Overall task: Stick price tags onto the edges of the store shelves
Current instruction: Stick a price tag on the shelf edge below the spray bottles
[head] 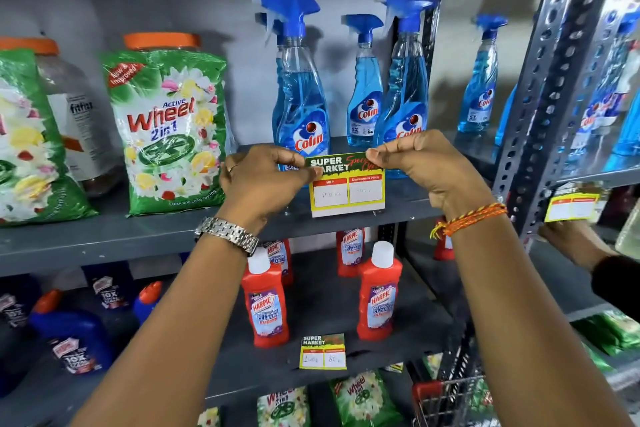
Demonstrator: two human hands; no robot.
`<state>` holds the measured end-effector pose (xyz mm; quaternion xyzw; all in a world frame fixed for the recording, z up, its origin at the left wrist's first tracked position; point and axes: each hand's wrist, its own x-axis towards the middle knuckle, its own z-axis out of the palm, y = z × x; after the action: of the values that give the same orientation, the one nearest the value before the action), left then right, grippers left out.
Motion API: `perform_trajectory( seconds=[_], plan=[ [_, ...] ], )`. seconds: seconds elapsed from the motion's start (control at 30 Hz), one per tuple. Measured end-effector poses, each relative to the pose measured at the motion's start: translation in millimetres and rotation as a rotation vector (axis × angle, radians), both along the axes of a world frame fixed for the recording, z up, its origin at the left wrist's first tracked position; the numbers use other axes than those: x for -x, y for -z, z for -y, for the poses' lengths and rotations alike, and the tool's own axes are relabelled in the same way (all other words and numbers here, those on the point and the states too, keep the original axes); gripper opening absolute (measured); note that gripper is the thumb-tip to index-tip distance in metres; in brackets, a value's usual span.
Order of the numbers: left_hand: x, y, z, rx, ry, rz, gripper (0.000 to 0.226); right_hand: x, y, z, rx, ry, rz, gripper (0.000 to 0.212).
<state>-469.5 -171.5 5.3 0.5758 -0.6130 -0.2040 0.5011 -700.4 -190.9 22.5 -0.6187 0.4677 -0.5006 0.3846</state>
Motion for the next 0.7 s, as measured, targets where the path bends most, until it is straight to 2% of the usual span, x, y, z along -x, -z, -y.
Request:
perform_trajectory(
  seconds=[0.1,0.2,0.27,0.33,0.43,0.5,0.6,0.7],
  plan=[
    [-1.5,-0.2,-4.1,0.016,0.037,0.004,0.019,1.2,2.9,-2.8,0.031,-0.007,-0.046,0.011],
    [-5.9,2.5,-6.6,0.031,0.081,0.026,0.015,0.9,8.1,-5.9,0.057,-0.021,-0.061,0.014],
    [-7.0,1.9,-9.8,0.051,0.086,0.086,0.015,0.6,13.3,-8.0,0.098,-0.042,-0.074,0.010],
    [-8.9,4.3,-11.1,0.070,0.112,0.110,0.025,0.2,18.9,-10.0,0.134,-0.058,-0.091,0.005],
    [-9.0,8.7,-15.3,0.090,0.146,0.115,0.031,-0.1,28.2,-10.0,0.207,0.045,-0.197,0.012],
    [-9.5,12.7,-19.6,0.112,0.083,0.235,0.027,-0.4,33.8,-12.5,0.224,0.097,-0.229,0.011],
    [-5.7,16.8,-26.3,0.114,-0.062,0.344,0.016,-1.1,46.5,-17.4,0.219,0.094,-0.179,0.015],
    [0.6,26.7,-35.0,0.176,-0.141,0.415,0.020,-0.5,64.0,-22.6,0.217,0.191,-0.221,0.008]
  ],
)
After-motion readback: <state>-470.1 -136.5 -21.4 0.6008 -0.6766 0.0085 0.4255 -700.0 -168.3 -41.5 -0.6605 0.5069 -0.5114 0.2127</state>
